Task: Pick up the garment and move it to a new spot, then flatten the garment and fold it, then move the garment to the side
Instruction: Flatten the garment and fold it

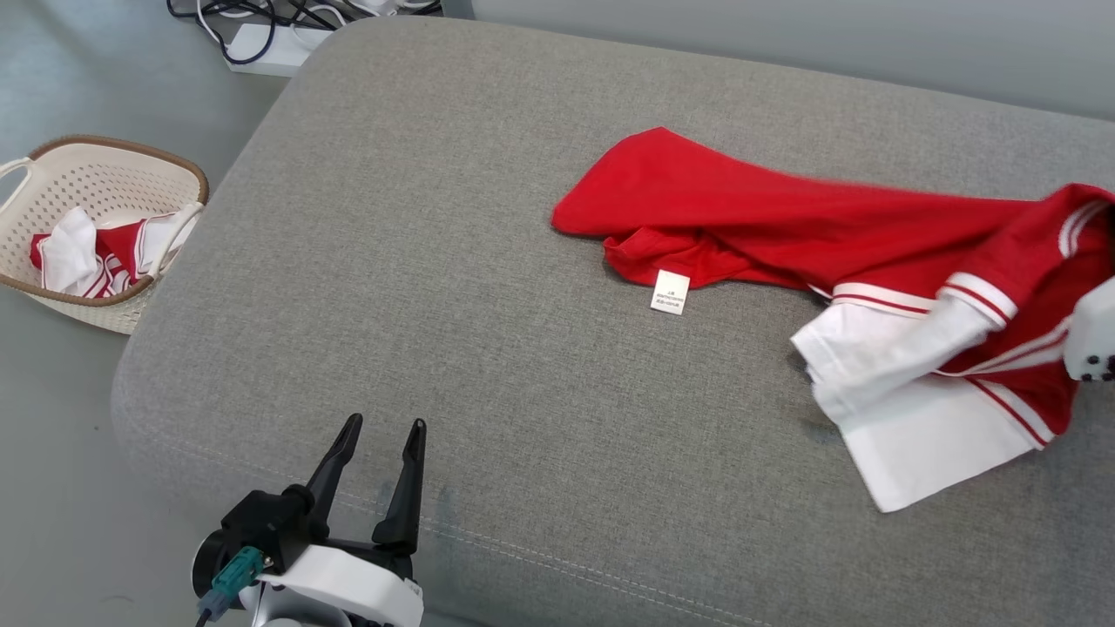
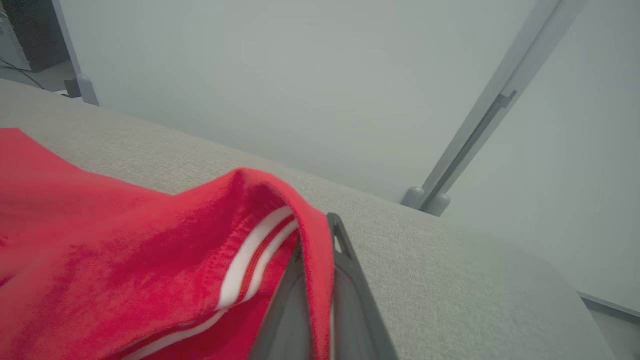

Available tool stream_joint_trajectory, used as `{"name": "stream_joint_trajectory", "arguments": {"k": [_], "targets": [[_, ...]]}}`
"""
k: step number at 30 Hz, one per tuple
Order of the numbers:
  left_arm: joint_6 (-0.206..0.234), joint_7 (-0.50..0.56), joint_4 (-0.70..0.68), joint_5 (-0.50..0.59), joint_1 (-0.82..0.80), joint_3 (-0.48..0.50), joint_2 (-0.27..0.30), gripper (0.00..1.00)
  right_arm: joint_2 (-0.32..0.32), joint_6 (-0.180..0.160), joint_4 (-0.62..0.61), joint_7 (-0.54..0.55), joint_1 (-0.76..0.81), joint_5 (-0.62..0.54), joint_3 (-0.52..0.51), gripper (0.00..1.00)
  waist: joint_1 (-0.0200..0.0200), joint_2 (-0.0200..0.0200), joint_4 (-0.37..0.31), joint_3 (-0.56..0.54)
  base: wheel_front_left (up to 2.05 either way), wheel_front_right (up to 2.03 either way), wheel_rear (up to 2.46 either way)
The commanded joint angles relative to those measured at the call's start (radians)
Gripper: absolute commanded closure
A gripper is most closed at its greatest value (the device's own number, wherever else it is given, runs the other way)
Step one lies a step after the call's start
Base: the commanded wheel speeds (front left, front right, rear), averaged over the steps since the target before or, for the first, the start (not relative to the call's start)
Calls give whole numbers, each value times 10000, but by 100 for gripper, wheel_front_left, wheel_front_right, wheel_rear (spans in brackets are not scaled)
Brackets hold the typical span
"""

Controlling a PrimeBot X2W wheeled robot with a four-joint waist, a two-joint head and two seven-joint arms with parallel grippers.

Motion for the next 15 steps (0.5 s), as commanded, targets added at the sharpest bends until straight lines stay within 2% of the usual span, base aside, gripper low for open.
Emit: {"name": "stream_joint_trajectory", "arguments": {"k": [1, 2, 5, 8, 10, 11, 15], "targets": [[-2, -49, -251, -81, -428, 266, 76, 0, -95, 29, -92, -9, 92, -85, -71, 51, 0, 0, -32, 46, 0, 0, 0], [3, -49, -260, -109, -464, 218, 76, 0, -139, 29, 61, 8, 170, -177, -452, 0, 0, 0, -66, 86, 0, 0, 0], [9, -49, -270, -153, -512, 120, 76, 0, -89, 29, 149, -206, 430, -597, -1269, 0, 0, 0, -212, 187, 0, 0, 0], [3, -49, -249, -153, -509, 102, 76, 0, 237, 29, -90, -538, 751, -998, -1456, 0, 0, 0, -409, 212, 0, 0, 0], [-6, -49, -218, -141, -491, 114, 76, 0, 668, 29, -370, -712, 1020, -1110, -952, 0, 0, 0, -554, 190, 0, 0, 0], [-23, -49, -181, -112, -486, 100, 76, 0, 1055, 29, -762, -817, 1359, -1105, -4, 0, 0, 0, -704, 162, 0, 0, 0], [-55, -49, -129, -144, -516, 42, 76, 0, 1357, 29, -1398, -869, 2125, -465, 2198, 0, 0, 0, -985, 133, 0, 0, 0]]}}
